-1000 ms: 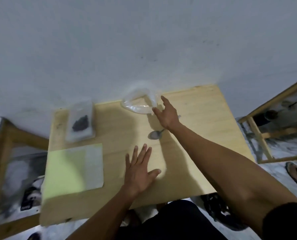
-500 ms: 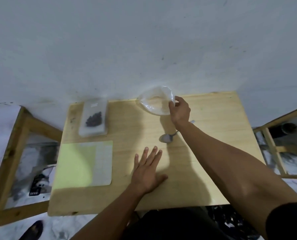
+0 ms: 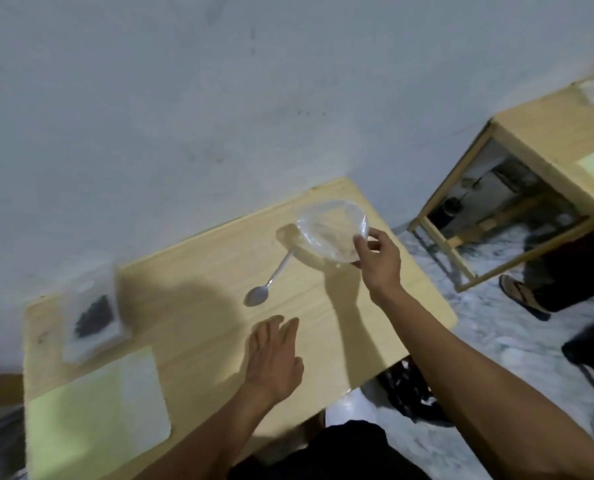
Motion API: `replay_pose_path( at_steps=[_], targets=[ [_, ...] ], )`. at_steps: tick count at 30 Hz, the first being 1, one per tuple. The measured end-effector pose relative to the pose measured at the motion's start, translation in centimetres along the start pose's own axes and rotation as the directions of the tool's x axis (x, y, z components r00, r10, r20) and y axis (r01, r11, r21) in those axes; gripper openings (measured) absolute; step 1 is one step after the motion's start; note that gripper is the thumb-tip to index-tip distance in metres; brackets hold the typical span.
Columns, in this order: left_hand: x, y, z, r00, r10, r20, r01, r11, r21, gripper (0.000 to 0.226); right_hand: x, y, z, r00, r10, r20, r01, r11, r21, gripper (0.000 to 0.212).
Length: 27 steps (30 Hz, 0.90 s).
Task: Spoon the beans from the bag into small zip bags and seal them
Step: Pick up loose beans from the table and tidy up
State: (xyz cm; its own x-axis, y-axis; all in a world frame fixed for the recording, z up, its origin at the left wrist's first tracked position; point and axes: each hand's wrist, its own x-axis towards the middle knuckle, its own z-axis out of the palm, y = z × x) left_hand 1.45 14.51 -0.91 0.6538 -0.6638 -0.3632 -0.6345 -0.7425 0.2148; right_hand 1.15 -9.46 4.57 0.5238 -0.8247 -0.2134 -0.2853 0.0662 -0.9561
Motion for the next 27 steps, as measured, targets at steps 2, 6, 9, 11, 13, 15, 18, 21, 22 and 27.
replay_pose_path(
  at_steps=[2,6,9,11,13,15,18,21,22,27],
  targets=[
    [1.3,1.5,-0.1,0.994,0.104,0.015,-0.105,0.994,0.018,0.072,-0.1,0.9,-3.8,0.995,0.019,-0.098,-0.019,1.0,0.005,0.017],
    [4.5,4.8,0.2,0.967,0.251,0.04,-0.253,0.967,0.032,0.071,-0.7,2.6,-10.7,0.945,0.079,-0.318,-0.073,0.997,0.031,0.002],
    [7.0,7.0,0.6,0.938,0.346,0.024,-0.347,0.935,0.067,0.071,-1.3,4.5,-15.0,0.857,0.146,-0.495,-0.125,0.989,0.076,0.017],
    [8.5,8.4,1.1,0.92,0.391,0.03,-0.392,0.917,0.072,0.075,-1.8,6.4,-17.7,0.758,0.225,-0.612,-0.158,0.974,0.162,0.024],
    [9.7,9.8,1.7,0.906,0.42,0.05,-0.423,0.901,0.092,0.077,-2.4,8.3,-20.0,0.646,0.318,-0.694,-0.183,0.947,0.264,0.027],
    [10.6,10.7,2.2,0.894,0.444,0.064,-0.449,0.887,0.11,0.077,-3.0,10.6,-21.8,0.549,0.41,-0.728,-0.216,0.911,0.35,0.028],
    [11.3,10.9,2.9,0.874,0.479,0.081,-0.485,0.864,0.135,0.078,-4.1,14.1,-23.2,0.444,0.547,-0.71,-0.346,0.835,0.427,0.028],
    [11.3,10.6,3.3,0.864,0.497,0.072,-0.503,0.855,0.125,0.079,-5.4,17.3,-23.4,0.385,0.666,-0.639,-0.461,0.739,0.492,0.027],
    [11.3,10.7,3.2,0.867,0.494,0.066,-0.499,0.858,0.121,0.08,-5.7,18.2,-23.3,0.374,0.699,-0.61,-0.487,0.708,0.512,0.028],
    [11.2,10.7,3.2,0.87,0.488,0.065,-0.492,0.859,0.141,0.082,-7.0,21.4,-23.1,0.333,0.773,-0.54,-0.584,0.619,0.525,0.038]
  ],
)
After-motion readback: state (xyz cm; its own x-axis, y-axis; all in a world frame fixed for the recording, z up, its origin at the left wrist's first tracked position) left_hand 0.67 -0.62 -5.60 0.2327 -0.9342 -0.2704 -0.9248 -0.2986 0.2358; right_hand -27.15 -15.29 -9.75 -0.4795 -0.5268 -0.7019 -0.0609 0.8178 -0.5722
